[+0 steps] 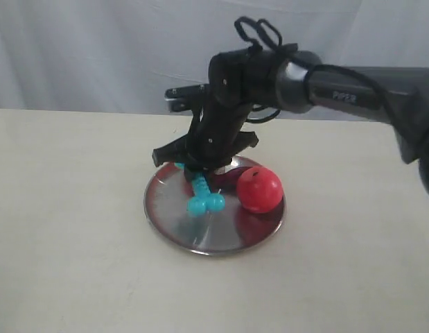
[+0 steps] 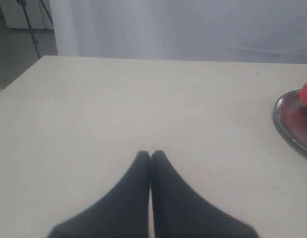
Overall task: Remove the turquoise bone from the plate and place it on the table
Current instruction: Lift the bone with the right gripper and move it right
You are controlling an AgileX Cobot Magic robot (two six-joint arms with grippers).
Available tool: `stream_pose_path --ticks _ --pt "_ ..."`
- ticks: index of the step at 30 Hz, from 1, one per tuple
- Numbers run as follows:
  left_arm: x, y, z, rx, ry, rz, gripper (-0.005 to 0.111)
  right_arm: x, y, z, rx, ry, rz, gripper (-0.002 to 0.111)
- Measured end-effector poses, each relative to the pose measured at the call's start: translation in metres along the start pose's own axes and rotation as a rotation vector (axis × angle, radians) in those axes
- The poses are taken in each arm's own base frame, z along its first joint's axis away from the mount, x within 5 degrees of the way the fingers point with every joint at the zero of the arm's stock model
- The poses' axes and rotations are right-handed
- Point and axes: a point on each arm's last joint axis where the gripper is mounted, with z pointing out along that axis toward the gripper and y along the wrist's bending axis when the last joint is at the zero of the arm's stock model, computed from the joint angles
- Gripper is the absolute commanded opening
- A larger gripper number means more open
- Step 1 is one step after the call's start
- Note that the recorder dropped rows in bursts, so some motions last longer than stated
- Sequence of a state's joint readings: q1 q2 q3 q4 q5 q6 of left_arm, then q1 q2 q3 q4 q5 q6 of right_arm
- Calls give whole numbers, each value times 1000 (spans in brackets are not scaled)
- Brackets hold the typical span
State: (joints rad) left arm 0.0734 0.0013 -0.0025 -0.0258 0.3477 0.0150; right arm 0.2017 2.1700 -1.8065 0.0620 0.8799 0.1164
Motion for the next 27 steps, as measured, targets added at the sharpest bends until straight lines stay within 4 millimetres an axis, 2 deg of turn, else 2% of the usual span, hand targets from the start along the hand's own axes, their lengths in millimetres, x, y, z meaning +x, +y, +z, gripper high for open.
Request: stream_pose_path --ticks 3,4,13,16,19,22,27 --pt "0 0 0 0 0 0 0 -6 3 -47 -5 -66 -10 0" --pt "0 0 0 0 0 0 0 -7 3 -69 6 -98 -23 0" --pt "0 0 0 0 0 0 0 4 -15 -178 230 -215 -54 0" --pt "0 0 0 0 0 0 0 12 -21 -206 290 -236 -57 0" --pt "0 0 0 0 0 0 0 19 -35 -223 323 -218 -16 0" --pt "0 0 0 0 0 0 0 23 -61 -231 342 -200 48 0" --pt "0 0 0 0 0 0 0 39 -108 -217 320 -98 138 0"
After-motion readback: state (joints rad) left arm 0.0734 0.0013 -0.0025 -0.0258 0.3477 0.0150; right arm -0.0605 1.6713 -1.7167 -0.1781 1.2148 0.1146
